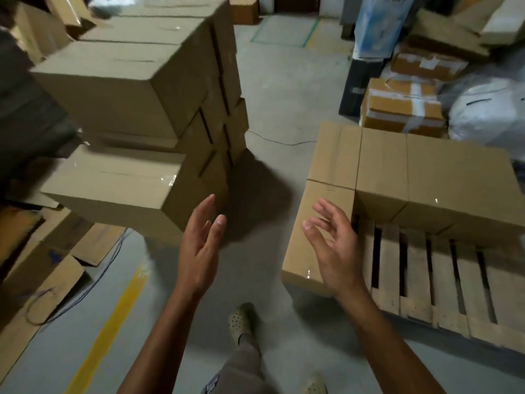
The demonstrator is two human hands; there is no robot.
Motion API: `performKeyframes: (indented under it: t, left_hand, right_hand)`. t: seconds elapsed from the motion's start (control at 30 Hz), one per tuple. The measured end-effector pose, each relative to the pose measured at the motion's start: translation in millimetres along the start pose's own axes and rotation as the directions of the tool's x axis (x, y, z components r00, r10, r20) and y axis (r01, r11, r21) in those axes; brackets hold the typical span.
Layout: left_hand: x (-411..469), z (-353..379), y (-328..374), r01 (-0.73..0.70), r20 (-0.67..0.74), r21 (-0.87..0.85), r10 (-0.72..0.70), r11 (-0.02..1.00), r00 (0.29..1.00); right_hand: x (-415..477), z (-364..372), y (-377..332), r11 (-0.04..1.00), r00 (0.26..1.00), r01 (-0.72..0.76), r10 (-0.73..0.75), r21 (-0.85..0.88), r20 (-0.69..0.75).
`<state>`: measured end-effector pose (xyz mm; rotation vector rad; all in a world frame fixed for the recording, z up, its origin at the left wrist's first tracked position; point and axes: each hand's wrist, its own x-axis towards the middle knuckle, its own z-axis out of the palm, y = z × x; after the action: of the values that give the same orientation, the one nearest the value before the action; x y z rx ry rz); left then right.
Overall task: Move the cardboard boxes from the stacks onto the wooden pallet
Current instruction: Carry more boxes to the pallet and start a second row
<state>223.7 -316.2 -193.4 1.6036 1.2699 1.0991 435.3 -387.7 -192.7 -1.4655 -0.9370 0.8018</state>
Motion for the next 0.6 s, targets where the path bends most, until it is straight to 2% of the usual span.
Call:
performKeyframes:
  t: [0.2, 0.43, 0.6]
  left_hand:
    - [93, -54, -7, -0.058, -0.152, 0.009, 0.058, 0.998, 0.987]
    - [209, -125, -21, -0.074, -0.253, 0.018, 0.076, 0.997, 0.964]
    - [286, -168, -22, -0.082, -0.33, -0.037, 0.066, 0.996, 0.942]
  right_hand:
    - [73, 81, -30, 0.997, 0.989, 0.074, -0.075, 0.015, 0.128]
    - [171, 192, -61, 0.992, 0.977, 0.129, -0.129, 0.014, 0.171]
    - [238, 258, -87, 0.987, 0.969, 0.155, -0.159, 0.04, 0.187]
